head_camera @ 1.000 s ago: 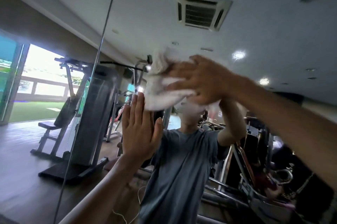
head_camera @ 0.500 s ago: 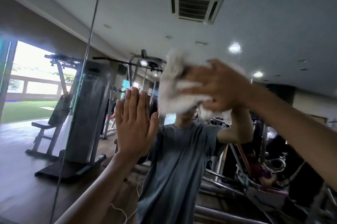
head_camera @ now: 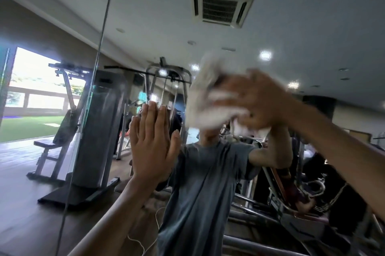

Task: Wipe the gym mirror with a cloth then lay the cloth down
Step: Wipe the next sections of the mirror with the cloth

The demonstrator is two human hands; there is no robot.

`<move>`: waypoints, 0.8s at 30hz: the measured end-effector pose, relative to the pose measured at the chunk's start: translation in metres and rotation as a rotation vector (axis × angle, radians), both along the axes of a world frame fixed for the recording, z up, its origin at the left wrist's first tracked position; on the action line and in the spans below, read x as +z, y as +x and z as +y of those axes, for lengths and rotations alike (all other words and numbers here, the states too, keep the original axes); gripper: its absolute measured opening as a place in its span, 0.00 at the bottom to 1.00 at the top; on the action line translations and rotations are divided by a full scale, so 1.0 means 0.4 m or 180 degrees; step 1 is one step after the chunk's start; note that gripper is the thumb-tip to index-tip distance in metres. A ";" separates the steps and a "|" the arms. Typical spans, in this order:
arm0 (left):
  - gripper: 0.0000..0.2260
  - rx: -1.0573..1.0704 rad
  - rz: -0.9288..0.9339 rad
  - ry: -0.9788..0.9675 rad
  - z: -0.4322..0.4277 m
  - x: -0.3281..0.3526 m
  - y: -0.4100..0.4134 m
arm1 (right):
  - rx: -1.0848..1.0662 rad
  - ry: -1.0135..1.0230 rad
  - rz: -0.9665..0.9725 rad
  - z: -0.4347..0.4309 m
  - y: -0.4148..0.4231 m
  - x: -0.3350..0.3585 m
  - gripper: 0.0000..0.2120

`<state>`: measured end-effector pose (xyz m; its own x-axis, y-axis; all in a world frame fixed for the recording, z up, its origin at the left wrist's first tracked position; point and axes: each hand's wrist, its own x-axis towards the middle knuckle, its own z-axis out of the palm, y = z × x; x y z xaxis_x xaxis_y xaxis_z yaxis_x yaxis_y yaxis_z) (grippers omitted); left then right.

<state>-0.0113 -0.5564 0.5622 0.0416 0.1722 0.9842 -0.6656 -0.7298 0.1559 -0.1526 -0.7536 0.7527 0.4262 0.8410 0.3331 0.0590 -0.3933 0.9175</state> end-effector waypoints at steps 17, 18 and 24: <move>0.29 -0.0160 0.0235 -0.0149 -0.008 0.004 -0.009 | -0.0147 0.0711 -0.0748 -0.173 -0.118 0.053 0.26; 0.29 -0.0146 0.0298 -0.0172 -0.013 0.002 -0.015 | -0.0069 0.1480 -0.1145 -0.172 -0.128 0.059 0.26; 0.29 -0.0313 0.0512 -0.0249 -0.100 -0.023 -0.083 | -0.0025 0.2520 -0.1485 -0.075 -0.058 -0.190 0.26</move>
